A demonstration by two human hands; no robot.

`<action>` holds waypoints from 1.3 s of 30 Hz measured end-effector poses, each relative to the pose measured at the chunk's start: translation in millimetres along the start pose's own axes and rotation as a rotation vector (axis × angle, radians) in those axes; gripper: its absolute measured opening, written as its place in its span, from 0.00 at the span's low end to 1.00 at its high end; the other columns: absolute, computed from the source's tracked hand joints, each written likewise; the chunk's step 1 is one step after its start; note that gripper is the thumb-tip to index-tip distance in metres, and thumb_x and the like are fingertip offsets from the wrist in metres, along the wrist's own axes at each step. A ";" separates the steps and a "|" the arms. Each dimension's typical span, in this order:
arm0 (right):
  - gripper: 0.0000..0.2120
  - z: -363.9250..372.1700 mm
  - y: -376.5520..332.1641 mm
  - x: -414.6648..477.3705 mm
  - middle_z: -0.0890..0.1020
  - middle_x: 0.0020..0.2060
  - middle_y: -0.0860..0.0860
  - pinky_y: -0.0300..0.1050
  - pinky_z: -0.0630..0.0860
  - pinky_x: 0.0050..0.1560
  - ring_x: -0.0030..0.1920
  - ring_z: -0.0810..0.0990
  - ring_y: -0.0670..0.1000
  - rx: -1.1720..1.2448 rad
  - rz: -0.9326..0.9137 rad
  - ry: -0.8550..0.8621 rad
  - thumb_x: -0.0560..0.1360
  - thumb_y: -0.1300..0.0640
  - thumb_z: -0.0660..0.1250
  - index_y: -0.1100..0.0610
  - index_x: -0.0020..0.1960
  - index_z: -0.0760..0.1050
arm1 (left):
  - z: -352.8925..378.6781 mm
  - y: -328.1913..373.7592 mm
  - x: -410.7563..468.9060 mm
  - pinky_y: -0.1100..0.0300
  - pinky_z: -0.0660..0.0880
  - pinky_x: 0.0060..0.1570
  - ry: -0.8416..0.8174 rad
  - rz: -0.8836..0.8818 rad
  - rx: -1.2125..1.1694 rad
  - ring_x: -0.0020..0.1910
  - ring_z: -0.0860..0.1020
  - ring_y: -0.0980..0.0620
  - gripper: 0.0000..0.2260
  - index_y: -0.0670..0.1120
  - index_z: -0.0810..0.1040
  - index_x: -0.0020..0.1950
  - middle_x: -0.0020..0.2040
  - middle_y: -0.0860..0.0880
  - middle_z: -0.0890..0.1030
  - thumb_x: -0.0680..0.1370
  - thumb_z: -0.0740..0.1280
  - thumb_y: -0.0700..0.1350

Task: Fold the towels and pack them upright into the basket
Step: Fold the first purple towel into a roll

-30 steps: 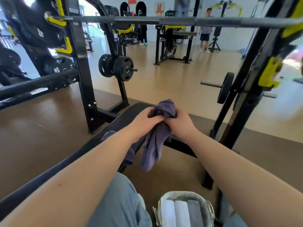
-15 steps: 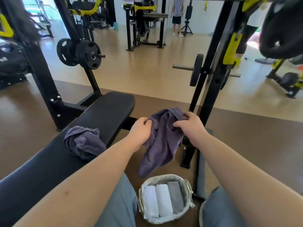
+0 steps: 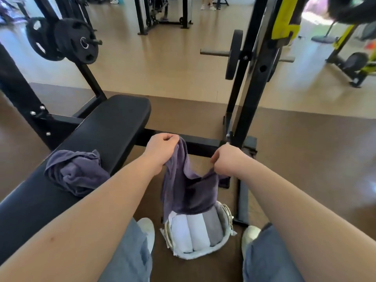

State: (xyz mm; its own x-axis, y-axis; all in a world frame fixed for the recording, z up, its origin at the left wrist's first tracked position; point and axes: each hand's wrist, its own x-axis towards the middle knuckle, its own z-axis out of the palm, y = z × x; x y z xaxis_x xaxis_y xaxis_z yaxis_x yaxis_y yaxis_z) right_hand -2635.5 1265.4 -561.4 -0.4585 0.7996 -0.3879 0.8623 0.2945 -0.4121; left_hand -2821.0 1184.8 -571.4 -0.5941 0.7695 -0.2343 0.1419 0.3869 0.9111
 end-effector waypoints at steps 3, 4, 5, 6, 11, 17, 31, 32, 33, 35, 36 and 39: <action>0.12 2.8 -2.2 4.4 0.86 0.50 0.58 0.52 0.84 0.54 0.50 0.85 0.57 -0.129 -0.011 -0.013 0.73 0.62 0.70 0.60 0.55 0.86 | -1.7 -9.0 3.2 0.56 0.79 0.51 -0.003 -0.055 -0.026 0.54 0.81 0.51 0.09 0.51 0.81 0.59 0.54 0.51 0.83 0.84 0.64 0.52; 0.11 2.8 -3.7 5.8 0.87 0.48 0.57 0.51 0.85 0.53 0.49 0.86 0.56 -0.171 -0.017 -0.015 0.73 0.61 0.70 0.60 0.54 0.86 | -1.7 -12.1 3.6 0.54 0.80 0.52 -0.002 -0.066 -0.035 0.55 0.81 0.50 0.09 0.52 0.81 0.59 0.55 0.51 0.84 0.84 0.64 0.52; 0.09 3.0 -5.0 7.1 0.87 0.47 0.57 0.49 0.85 0.49 0.47 0.86 0.55 -0.195 -0.024 -0.011 0.73 0.61 0.72 0.60 0.52 0.86 | -1.9 -14.1 3.4 0.53 0.80 0.54 0.008 -0.073 -0.048 0.55 0.81 0.50 0.09 0.53 0.81 0.60 0.55 0.51 0.83 0.84 0.64 0.52; 0.08 3.1 -6.0 8.6 0.87 0.46 0.57 0.48 0.85 0.45 0.45 0.86 0.55 -0.179 -0.023 -0.009 0.73 0.61 0.72 0.60 0.51 0.85 | -2.5 -14.6 3.4 0.53 0.80 0.55 0.028 -0.078 -0.065 0.56 0.81 0.50 0.09 0.53 0.81 0.61 0.55 0.51 0.83 0.84 0.65 0.52; 0.07 -0.4 -2.7 17.1 0.86 0.46 0.53 0.53 0.84 0.53 0.48 0.84 0.56 -0.016 0.014 0.108 0.76 0.57 0.69 0.53 0.50 0.86 | -11.5 -15.7 2.3 0.52 0.80 0.56 0.115 0.021 -0.013 0.56 0.80 0.52 0.09 0.57 0.80 0.61 0.56 0.54 0.82 0.84 0.64 0.47; 0.12 -11.3 1.4 20.2 0.83 0.54 0.51 0.45 0.75 0.49 0.52 0.81 0.53 0.204 0.008 0.204 0.83 0.58 0.62 0.50 0.61 0.82 | -23.2 -23.3 -3.3 0.50 0.79 0.57 0.122 -0.022 0.025 0.59 0.79 0.45 0.16 0.55 0.86 0.56 0.61 0.48 0.81 0.84 0.60 0.40; 0.15 -2.0 8.6 17.0 0.84 0.53 0.48 0.42 0.81 0.49 0.53 0.82 0.48 0.482 -0.049 0.153 0.81 0.63 0.67 0.49 0.64 0.79 | 0.4 -22.7 -5.6 0.49 0.76 0.63 -0.083 0.025 0.201 0.66 0.76 0.41 0.21 0.49 0.70 0.78 0.71 0.42 0.76 0.85 0.59 0.39; 0.16 -0.4 6.0 14.6 0.84 0.53 0.48 0.40 0.82 0.46 0.52 0.83 0.47 0.550 -0.062 0.125 0.81 0.65 0.66 0.51 0.65 0.79 | 3.4 -20.5 -8.9 0.46 0.78 0.61 -0.113 0.035 0.210 0.64 0.78 0.38 0.20 0.45 0.71 0.76 0.69 0.39 0.77 0.84 0.59 0.37; 0.17 1.3 3.3 12.5 0.84 0.54 0.49 0.38 0.82 0.44 0.52 0.83 0.47 0.601 -0.075 0.095 0.81 0.66 0.66 0.52 0.65 0.79 | 6.1 -19.0 -12.2 0.43 0.80 0.59 -0.147 0.045 0.206 0.62 0.79 0.35 0.19 0.41 0.73 0.74 0.66 0.36 0.78 0.83 0.59 0.35; 0.19 4.2 -2.4 7.8 0.84 0.55 0.49 0.33 0.81 0.39 0.53 0.83 0.45 0.630 -0.115 0.066 0.80 0.69 0.66 0.52 0.65 0.79 | 11.3 -18.4 -18.9 0.48 0.83 0.54 -0.227 0.065 0.147 0.60 0.81 0.37 0.16 0.40 0.76 0.68 0.62 0.37 0.80 0.82 0.60 0.32; 0.19 5.6 -5.2 5.7 0.84 0.56 0.48 0.32 0.80 0.39 0.54 0.83 0.45 0.637 -0.142 0.066 0.79 0.70 0.67 0.53 0.65 0.79 | 12.6 -18.6 -22.4 0.54 0.83 0.52 -0.267 0.072 0.096 0.60 0.81 0.41 0.15 0.44 0.77 0.67 0.60 0.42 0.81 0.82 0.62 0.32; 0.19 8.5 -10.5 1.7 0.85 0.53 0.48 0.31 0.79 0.38 0.51 0.83 0.43 0.701 -0.201 0.065 0.77 0.72 0.67 0.56 0.63 0.80 | 14.4 -20.0 -26.6 0.66 0.81 0.45 -0.372 0.110 -0.045 0.56 0.82 0.56 0.21 0.51 0.76 0.65 0.58 0.51 0.80 0.80 0.64 0.28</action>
State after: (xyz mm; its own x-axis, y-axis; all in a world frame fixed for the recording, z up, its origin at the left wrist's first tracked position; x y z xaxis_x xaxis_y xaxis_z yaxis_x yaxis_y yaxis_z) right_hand -2647.2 1259.2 -564.8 -0.5609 0.8010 -0.2090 0.4129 0.0519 -0.9093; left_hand -2796.7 1163.9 -588.3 -0.2488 0.9400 -0.2334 0.1488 0.2752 0.9498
